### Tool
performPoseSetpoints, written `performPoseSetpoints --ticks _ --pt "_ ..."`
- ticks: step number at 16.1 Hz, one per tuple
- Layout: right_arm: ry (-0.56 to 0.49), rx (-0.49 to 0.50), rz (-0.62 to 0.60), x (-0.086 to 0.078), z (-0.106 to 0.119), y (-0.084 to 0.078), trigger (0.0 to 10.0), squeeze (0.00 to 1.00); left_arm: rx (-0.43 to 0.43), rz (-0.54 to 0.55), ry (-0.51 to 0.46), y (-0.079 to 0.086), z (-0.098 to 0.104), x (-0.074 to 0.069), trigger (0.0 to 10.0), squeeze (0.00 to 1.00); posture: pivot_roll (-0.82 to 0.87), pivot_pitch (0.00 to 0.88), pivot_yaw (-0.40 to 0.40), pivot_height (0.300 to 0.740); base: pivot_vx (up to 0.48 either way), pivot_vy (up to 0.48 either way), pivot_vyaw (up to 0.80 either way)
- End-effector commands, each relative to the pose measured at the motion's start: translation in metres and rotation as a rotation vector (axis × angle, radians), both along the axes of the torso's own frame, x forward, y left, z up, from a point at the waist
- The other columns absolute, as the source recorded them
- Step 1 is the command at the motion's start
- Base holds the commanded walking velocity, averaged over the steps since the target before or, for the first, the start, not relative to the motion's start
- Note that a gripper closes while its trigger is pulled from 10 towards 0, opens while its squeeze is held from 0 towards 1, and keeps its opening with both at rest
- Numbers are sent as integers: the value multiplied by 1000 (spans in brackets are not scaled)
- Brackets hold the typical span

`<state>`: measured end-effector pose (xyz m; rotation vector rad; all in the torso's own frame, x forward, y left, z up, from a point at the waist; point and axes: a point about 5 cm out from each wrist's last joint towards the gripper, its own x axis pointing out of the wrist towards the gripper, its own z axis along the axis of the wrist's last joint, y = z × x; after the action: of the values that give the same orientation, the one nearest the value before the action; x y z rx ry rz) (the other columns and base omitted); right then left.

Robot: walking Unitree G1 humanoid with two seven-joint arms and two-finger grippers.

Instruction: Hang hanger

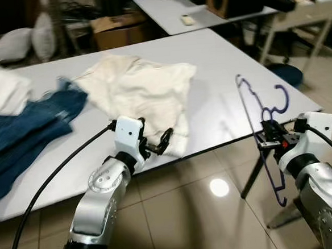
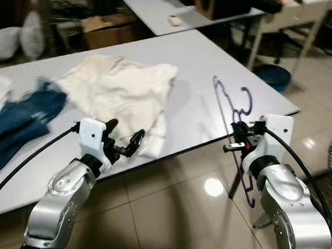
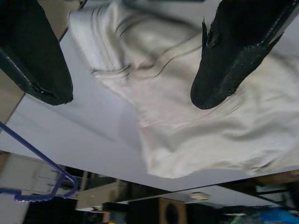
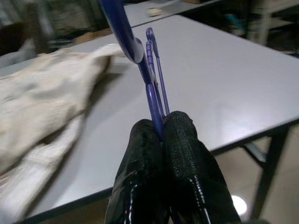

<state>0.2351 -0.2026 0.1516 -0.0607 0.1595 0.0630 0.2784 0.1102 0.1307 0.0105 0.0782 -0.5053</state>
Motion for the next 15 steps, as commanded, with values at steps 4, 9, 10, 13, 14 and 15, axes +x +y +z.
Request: performPoseSetpoints --ticks 4,9,10,13,14,15 --pt "15 -11 -38 -8 -5 -11 10000 0 206 -61 54 -9 -22 11 10000 608 -56 0 34 740 0 0 0" --pt "22 -4 -25 0 -10 -6 10000 0 259 -100 125 -19 -34 29 10000 0 -48 0 49 740 0 0 0" --pt "18 -1 -34 -2 -10 -5 10000 0 277 -64 149 -17 -37 36 10000 0 -64 0 74 740 0 0 0" --pt "16 2 -38 -9 -13 2 10000 0 218 -57 217 -23 -44 45 10000 0 -84 0 100 740 0 0 0" --pt "16 2 -38 -9 -13 2 10000 0 210 -59 227 -24 -45 46 10000 0 -84 0 100 740 0 0 0" --pt "16 -5 -39 -11 -14 3 10000 0 227 -72 251 -28 -51 47 7176 0 -93 0 114 740 0 0 0"
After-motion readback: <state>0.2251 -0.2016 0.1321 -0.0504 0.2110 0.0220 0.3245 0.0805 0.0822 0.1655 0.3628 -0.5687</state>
